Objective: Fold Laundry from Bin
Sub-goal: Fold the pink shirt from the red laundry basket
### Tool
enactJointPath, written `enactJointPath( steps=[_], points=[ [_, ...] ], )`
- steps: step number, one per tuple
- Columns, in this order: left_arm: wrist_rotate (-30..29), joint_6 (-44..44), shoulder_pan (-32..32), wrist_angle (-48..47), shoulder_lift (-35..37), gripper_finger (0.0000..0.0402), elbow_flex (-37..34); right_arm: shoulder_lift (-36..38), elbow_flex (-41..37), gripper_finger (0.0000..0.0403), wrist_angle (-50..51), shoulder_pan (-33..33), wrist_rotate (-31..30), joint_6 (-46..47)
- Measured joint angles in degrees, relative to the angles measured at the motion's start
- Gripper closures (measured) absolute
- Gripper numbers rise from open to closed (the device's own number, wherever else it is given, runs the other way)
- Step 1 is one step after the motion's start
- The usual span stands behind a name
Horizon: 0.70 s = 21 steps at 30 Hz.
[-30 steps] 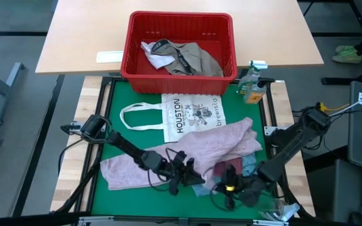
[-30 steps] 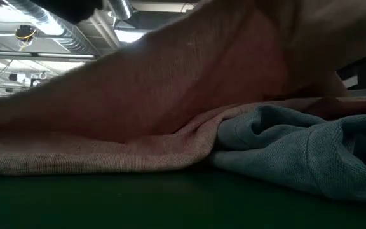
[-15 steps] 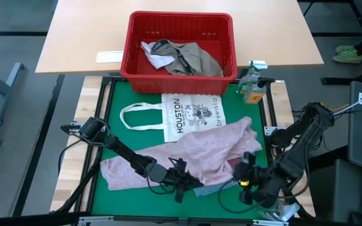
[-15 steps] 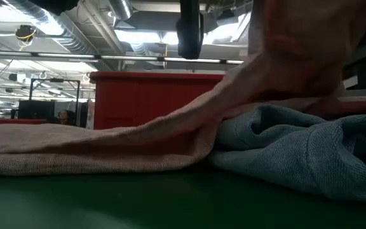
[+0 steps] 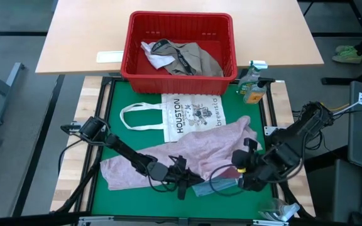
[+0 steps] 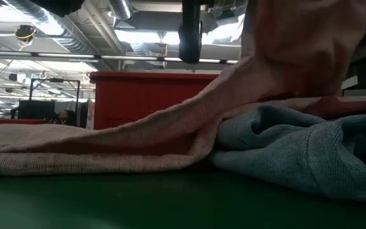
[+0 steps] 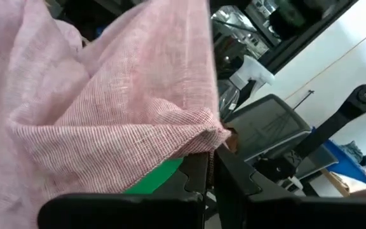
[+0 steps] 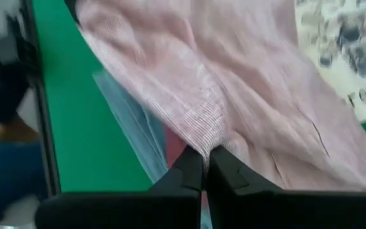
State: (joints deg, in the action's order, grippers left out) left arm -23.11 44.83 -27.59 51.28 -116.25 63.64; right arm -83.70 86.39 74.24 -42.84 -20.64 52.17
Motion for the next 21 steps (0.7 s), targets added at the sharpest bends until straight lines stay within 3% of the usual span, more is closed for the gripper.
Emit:
enactJointPath(
  steps=[5, 9, 14, 21],
  points=[
    [-0.8, 0.0, 0.2, 0.5, 0.0, 0.0391, 0.0, -0.1, 1.8, 0.04, 8.1, 1.8, 3.5, -0.2],
    [-1.2, 0.0, 0.3, 0.9, 0.1, 0.0391, 0.1, -0.1, 6.2, 0.04, 12.9, 1.7, 1.8, -0.2],
    [-1.0, 0.1, 0.3, 1.6, 0.2, 0.0391, 0.2, -0.2, 13.2, 0.0399, 13.0, 1.6, 1.4, -2.6],
    [0.3, 0.0, -0.2, 3.2, 0.2, 0.0391, 0.2, -0.2, 19.9, 0.0398, 9.4, 1.7, 10.0, -7.3]
  ],
)
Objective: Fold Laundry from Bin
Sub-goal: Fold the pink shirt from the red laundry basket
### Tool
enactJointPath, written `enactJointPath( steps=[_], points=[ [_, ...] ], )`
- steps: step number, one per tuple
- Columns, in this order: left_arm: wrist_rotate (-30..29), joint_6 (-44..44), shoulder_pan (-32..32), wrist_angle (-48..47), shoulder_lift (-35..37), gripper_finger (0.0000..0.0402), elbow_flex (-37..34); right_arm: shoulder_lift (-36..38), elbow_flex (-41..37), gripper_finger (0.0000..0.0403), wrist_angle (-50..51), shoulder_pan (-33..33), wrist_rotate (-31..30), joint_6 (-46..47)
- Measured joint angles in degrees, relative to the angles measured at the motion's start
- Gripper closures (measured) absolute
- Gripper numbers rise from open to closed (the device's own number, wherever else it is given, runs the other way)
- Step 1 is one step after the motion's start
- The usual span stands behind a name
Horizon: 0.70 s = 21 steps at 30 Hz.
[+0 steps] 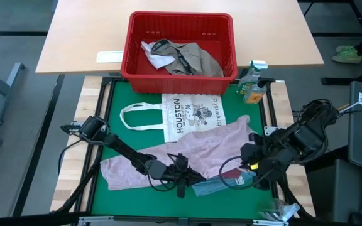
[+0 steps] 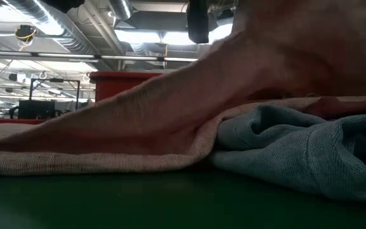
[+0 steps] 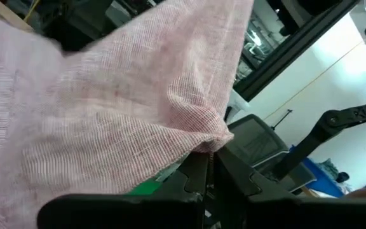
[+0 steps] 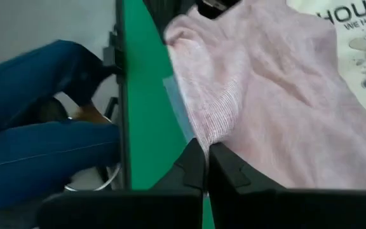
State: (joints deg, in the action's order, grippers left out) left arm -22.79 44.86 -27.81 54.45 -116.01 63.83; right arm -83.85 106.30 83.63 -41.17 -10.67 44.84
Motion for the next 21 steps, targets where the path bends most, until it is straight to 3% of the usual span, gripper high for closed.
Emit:
enactJointPath(
  steps=[8, 15, 21],
  points=[
    [0.1, 0.0, -0.2, -1.0, -0.1, 0.0391, -0.1, -0.1, -1.6, 0.0398, 2.1, 0.0, 1.1, 1.7],
    [0.0, 0.0, -1.4, -4.0, -0.2, 0.0391, -0.2, -2.3, -7.9, 0.0398, 1.9, -0.1, 8.9, 3.2],
    [-4.1, 0.0, -1.5, -5.7, -0.3, 0.0391, -0.4, -4.4, -9.7, 0.0398, 3.2, 0.7, 3.8, 2.9]
  ],
)
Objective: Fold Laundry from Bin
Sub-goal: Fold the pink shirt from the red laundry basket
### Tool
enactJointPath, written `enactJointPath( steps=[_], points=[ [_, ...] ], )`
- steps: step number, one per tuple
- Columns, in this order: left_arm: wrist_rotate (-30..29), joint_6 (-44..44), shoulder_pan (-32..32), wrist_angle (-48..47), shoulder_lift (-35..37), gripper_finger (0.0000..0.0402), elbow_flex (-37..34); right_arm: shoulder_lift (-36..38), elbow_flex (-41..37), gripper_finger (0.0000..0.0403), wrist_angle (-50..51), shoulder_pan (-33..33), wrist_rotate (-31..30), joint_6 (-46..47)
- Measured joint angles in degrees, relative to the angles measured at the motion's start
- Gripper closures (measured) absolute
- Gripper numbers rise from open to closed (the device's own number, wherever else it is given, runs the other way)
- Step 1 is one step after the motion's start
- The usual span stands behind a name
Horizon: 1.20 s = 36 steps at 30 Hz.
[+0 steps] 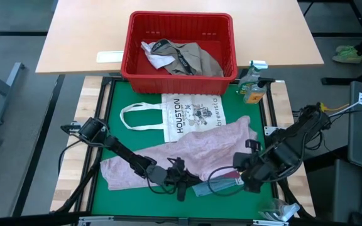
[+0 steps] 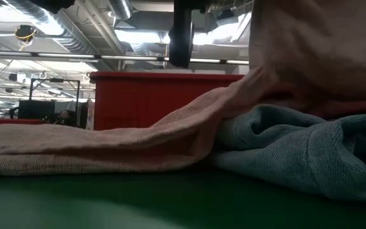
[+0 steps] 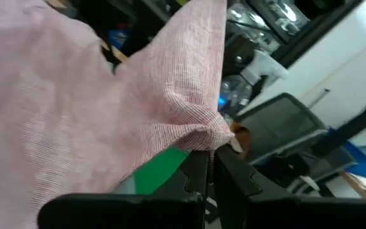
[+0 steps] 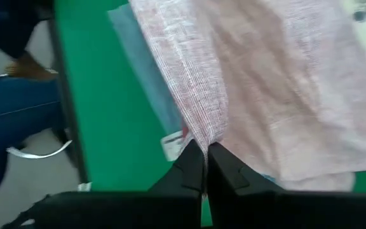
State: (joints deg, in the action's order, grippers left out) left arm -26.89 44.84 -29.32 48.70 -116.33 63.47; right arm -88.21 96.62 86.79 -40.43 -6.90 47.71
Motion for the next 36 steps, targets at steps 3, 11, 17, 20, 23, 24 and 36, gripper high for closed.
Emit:
enactJointPath(
  steps=[3, 11, 17, 20, 23, 24, 36],
  points=[
    [-2.2, 0.0, 0.6, -0.9, 0.0, 0.0391, 0.0, -0.2, 0.0, 0.0398, 2.4, 0.9, -4.0, 0.0],
    [-3.6, 0.0, 2.3, -1.7, 0.0, 0.0391, 0.0, 0.0, -1.1, 0.0398, 3.6, 6.8, -14.4, -4.9],
    [-6.5, 0.0, 2.7, -6.5, 0.0, 0.0391, 0.1, -0.2, -6.4, 0.0398, 2.8, 12.8, -14.5, -10.3],
    [-11.5, 0.0, 2.7, -9.2, 0.0, 0.0391, 0.1, -0.2, -9.5, 0.0398, 2.1, 15.0, -14.7, -12.8],
    [-13.3, -0.3, 3.0, -10.8, 0.0, 0.0391, 0.1, -0.2, -12.3, 0.0398, 0.5, 16.9, -14.4, -15.0],
    [-13.3, -0.3, 3.2, -10.9, 0.0, 0.0391, 0.1, -0.2, -13.1, 0.0398, 0.0, 17.4, -14.2, -15.5],
    [-12.3, -0.4, 3.6, -16.0, 0.0, 0.0369, 0.0, -0.1, -15.9, 0.0398, -3.9, 18.8, -13.4, -18.2]
  ],
)
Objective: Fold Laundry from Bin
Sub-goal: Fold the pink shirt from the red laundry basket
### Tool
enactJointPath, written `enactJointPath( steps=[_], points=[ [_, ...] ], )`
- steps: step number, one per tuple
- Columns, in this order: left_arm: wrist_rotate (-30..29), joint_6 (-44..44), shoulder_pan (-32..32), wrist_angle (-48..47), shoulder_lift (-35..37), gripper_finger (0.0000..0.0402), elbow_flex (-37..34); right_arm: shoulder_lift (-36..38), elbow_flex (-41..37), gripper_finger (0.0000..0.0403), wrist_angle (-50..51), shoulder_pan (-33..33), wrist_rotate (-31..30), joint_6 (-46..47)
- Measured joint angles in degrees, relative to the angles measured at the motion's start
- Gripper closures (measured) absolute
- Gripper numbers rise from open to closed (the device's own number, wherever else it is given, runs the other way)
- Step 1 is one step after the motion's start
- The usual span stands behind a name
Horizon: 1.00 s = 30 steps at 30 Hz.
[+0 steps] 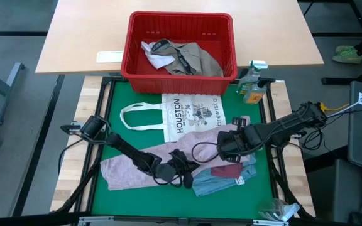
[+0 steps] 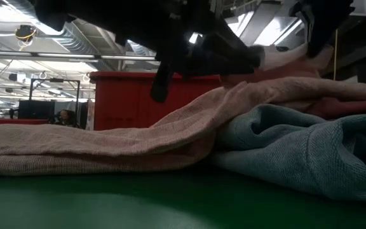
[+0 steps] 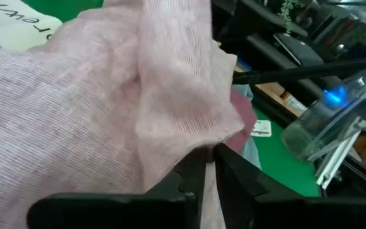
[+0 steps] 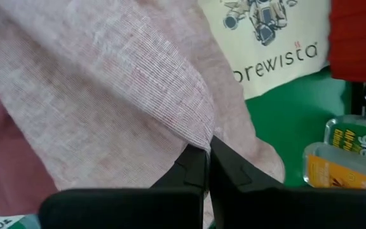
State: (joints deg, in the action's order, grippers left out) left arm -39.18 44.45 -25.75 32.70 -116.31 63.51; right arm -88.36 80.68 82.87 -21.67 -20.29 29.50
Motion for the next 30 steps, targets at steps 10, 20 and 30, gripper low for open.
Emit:
enactJointPath(
  steps=[10, 20, 30],
  points=[
    [-1.8, -6.5, 0.1, -0.2, 0.0, 0.0291, 0.0, 0.0, 0.0, 0.0385, -0.4, 0.0, -0.3, 0.0],
    [-12.4, -6.0, 0.2, 0.3, 0.0, 0.0258, 0.0, 0.0, 0.0, 0.0259, 0.2, 0.0, -7.8, -0.1],
    [-12.6, -5.9, -0.2, 0.3, 0.0, 0.026, 0.1, 0.0, 0.0, 0.0226, 1.1, 0.0, -4.9, -0.1]
  ],
)
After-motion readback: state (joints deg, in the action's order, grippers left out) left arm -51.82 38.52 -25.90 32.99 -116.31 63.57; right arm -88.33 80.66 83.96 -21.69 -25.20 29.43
